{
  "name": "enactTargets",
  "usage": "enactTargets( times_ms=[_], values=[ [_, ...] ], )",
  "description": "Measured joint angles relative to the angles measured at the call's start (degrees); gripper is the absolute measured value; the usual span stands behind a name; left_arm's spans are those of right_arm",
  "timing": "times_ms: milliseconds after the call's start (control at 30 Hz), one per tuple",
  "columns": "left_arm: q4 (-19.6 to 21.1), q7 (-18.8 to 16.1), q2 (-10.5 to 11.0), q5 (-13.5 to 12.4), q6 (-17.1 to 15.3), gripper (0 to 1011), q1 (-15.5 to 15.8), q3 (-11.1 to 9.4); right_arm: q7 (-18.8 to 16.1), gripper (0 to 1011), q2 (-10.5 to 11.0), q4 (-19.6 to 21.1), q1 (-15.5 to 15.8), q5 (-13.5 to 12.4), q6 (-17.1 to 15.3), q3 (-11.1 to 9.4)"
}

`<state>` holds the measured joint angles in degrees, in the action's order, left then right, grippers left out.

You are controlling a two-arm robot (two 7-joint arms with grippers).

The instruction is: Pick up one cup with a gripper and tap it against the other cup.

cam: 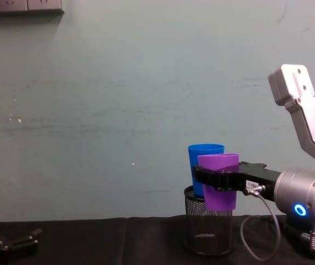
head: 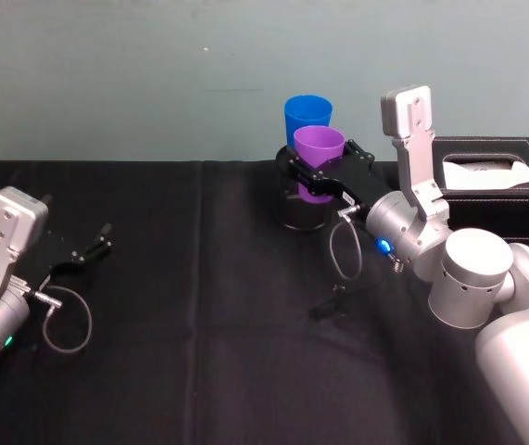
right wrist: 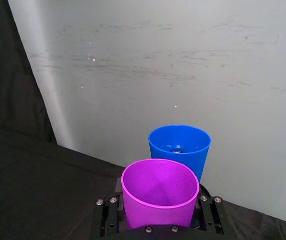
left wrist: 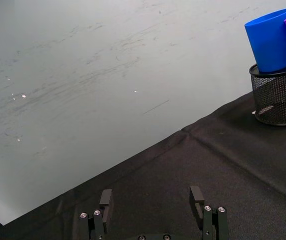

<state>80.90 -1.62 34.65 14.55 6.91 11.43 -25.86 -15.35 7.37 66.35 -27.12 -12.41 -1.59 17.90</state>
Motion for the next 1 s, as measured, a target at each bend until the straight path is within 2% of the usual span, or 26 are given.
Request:
enactTargets(
  times_ms=[1000],
  values=[
    [0.0,0.0,0.0,0.0,0.0,1000,0.0,0.0,0.0,734,0.0,0.0,0.0,0.0,0.0,0.0]
  ],
)
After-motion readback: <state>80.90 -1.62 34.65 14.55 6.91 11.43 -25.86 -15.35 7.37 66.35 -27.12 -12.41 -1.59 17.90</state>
